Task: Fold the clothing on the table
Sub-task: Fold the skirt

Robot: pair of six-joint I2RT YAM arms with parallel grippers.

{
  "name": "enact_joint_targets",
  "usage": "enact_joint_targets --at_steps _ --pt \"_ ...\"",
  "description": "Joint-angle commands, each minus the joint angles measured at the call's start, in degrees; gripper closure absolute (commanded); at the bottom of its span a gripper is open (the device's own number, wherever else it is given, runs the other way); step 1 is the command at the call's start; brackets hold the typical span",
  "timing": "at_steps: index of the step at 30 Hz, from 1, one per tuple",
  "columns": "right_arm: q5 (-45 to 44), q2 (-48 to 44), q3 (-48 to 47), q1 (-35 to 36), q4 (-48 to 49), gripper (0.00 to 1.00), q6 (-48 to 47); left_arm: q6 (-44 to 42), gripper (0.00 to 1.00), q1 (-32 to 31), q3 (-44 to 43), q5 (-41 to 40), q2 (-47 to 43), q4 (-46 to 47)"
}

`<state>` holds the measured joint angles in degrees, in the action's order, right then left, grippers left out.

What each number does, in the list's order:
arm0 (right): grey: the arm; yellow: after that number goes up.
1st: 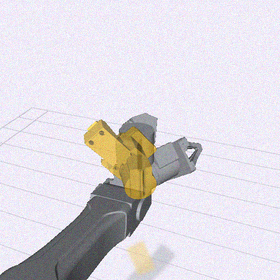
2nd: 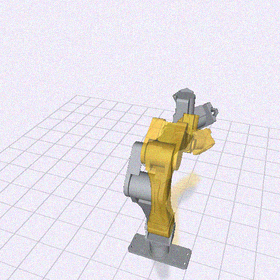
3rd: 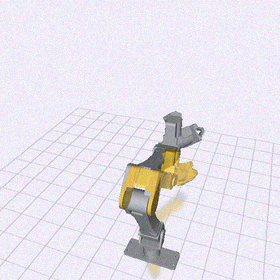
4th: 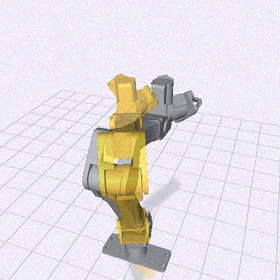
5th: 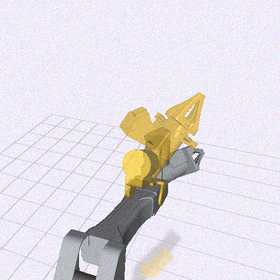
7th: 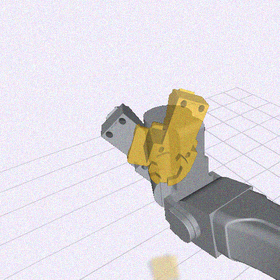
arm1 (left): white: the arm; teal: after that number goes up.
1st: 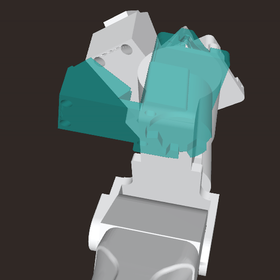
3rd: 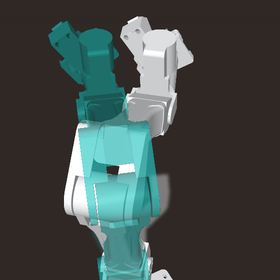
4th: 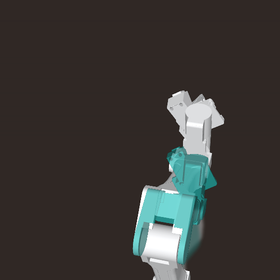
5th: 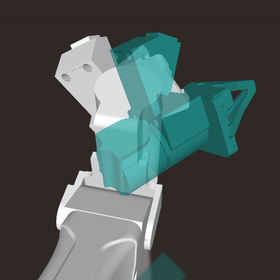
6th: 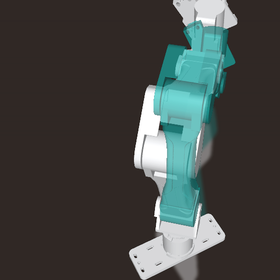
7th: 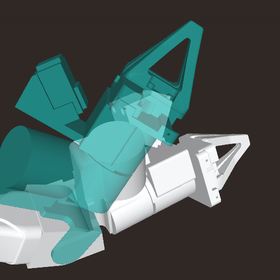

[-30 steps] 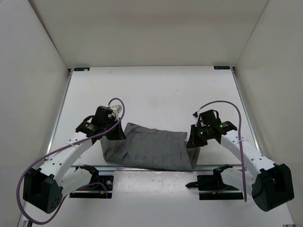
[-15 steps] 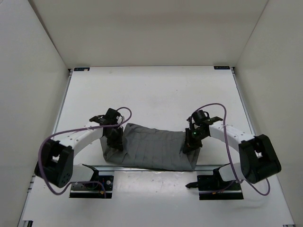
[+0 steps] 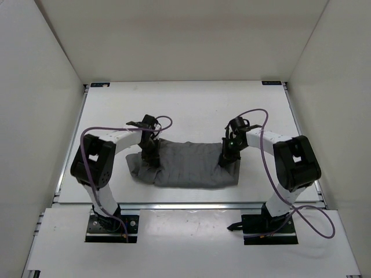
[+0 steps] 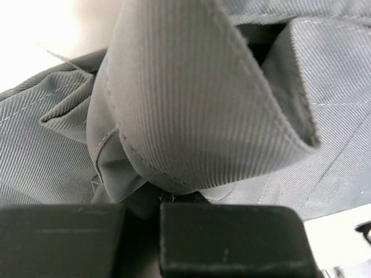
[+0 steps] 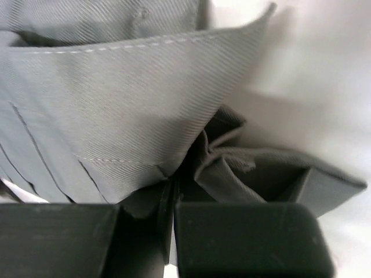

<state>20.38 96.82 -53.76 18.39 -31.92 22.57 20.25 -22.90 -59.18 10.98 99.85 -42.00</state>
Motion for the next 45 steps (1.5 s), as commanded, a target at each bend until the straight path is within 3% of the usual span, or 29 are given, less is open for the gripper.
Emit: enact_joint_targets --at_steps 1,6,7,9,11,14,16,19,22,24,26,28,33,36,40,42,45 --pt "-5.1 4.5 -6.5 -3.0 5.0 0.99 -1.4 -2.1 1.0 1.0 -7.6 -1.8 6.0 5.0" --pt "-4.7 9.7 -16.7 -7.7 2.0 1.0 -5.0 -3.6 1.0 2.8 -16.8 -1.8 12.2 3.3" --pt "-5.4 9.5 -18.2 -8.4 1.2 0.94 -5.4 -3.9 1.0 2.7 -18.8 -2.0 12.2 2.8" --pt "-5.5 7.5 -19.5 -9.3 0.5 0.73 -6.6 -4.3 1.0 4.3 -20.8 -1.7 11.3 2.2" --pt "-4.8 5.3 -18.5 -10.5 0.4 0.45 -7.6 -4.3 0.96 5.2 -21.6 -1.2 10.0 2.5" --pt "-5.1 1.0 -15.4 -11.3 1.2 0.34 -8.4 -5.2 0.88 6.1 -21.3 -0.6 6.5 3.4" --pt "-5.9 -0.7 -12.3 -11.5 1.5 0.31 -8.8 -5.4 0.79 6.0 -21.3 -1.7 5.1 3.7" --pt "-6.4 -1.3 -8.1 -11.6 3.0 0.26 -8.9 -6.0 0.74 5.6 -21.1 -2.8 5.1 3.2" --pt "-7.6 -1.1 -6.4 -10.6 4.3 0.23 -8.0 -6.1 0.75 5.9 -19.0 -4.8 4.8 4.4" --pt "-9.1 -0.8 -5.7 -9.3 4.8 0.2 -8.1 -6.3 0.81 6.6 -16.8 -5.6 4.9 4.6" --pt "-10.8 0.0 -5.7 -8.9 5.3 0.17 -7.7 -6.5 0.97 6.5 -14.8 -5.9 4.7 6.0" --pt "-10.3 0.7 -5.6 -8.6 6.0 0.18 -7.5 -6.6 1.0 6.4 -13.0 -6.1 4.8 6.3" --pt "-10.2 3.4 -6.6 -8.9 7.4 0.37 -7.7 -7.4 1.0 5.8 -10.5 -7.6 4.8 6.6" --pt "-9.8 5.1 -6.8 -8.8 7.6 0.59 -7.9 -7.4 1.0 5.9 -9.5 -6.3 5.4 7.5" --pt "-8.7 6.9 -7.9 -8.8 7.8 0.95 -8.1 -6.6 1.0 5.2 -9.2 -4.7 6.8 8.5" --pt "-9.5 7.2 -9.1 -8.6 7.1 1.0 -8.7 -6.1 1.0 4.6 -9.4 -3.3 7.6 8.9" --pt "-10.2 5.8 -13.3 -9.5 5.5 0.99 -10.0 -5.0 1.0 2.9 -10.2 -1.6 8.7 9.9"
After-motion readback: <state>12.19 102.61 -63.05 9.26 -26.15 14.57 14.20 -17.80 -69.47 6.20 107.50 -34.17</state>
